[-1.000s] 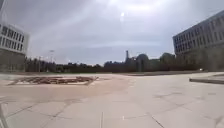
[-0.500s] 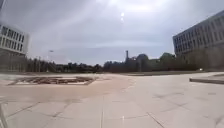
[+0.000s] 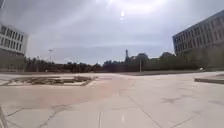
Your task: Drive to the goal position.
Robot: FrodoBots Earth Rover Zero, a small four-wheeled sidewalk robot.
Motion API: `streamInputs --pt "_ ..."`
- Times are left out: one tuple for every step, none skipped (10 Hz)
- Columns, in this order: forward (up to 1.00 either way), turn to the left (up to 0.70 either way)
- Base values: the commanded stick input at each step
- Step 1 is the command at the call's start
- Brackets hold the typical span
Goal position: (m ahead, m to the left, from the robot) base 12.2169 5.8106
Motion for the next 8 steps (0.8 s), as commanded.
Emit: streamInputs --pt "0.00 0.00" --pt "0.00 0.00" --pt "0.07 0.00" --pt "0.66 0.00" --pt "0.70 0.00" --pt "0.70 0.00" --pt "0.70 0.00" --pt "0.70 0.00"
